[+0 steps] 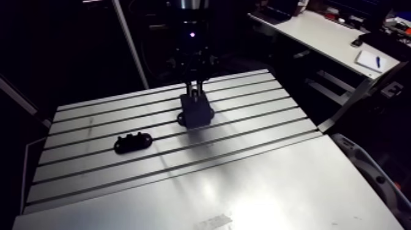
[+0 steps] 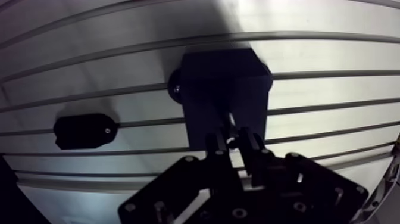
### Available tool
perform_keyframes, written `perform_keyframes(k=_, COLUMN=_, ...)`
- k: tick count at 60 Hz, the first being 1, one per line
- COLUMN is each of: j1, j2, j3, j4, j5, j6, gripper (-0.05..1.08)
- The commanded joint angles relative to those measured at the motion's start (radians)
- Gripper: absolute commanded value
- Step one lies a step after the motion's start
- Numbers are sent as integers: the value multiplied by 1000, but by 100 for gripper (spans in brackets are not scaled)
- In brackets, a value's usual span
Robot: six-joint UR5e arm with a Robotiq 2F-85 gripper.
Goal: Pick up the M10 bolt and insert it into the hole until fully seated.
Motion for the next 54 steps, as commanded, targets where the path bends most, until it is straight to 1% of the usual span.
perform_keyframes(k=1, j1=-1, j2=3, j3=5, j4=-7, j5=-2, j6=1, gripper=1)
perform_keyframes(k=16, j1=-13, j2=-10, j3=7, j4=-13, j5=5, j6=-4, gripper=0)
perform_keyframes(k=33, j1=-18, j2=-52, j3=-15, j4=1, j5=3, j6=-5, gripper=0)
perform_keyframes(k=37, j1=-15, j2=-69, j3=-27, j4=24, j5=2, j6=-5, gripper=0)
perform_keyframes(k=42, j1=-9, j2=-96, j3=-49, j4=82, j5=3, j6=-5, gripper=0)
perform_keyframes(k=49, j1=-2, j2=-125, j3=-62, j4=116, j5=5, j6=-5, gripper=0)
perform_keyframes(k=51, j1=6, j2=-141, j3=-76, j4=139, j5=5, j6=-5, gripper=0)
perform_keyframes(k=54, j1=9, j2=-149, j3=-85, j4=154, j5=5, j6=-5, gripper=0)
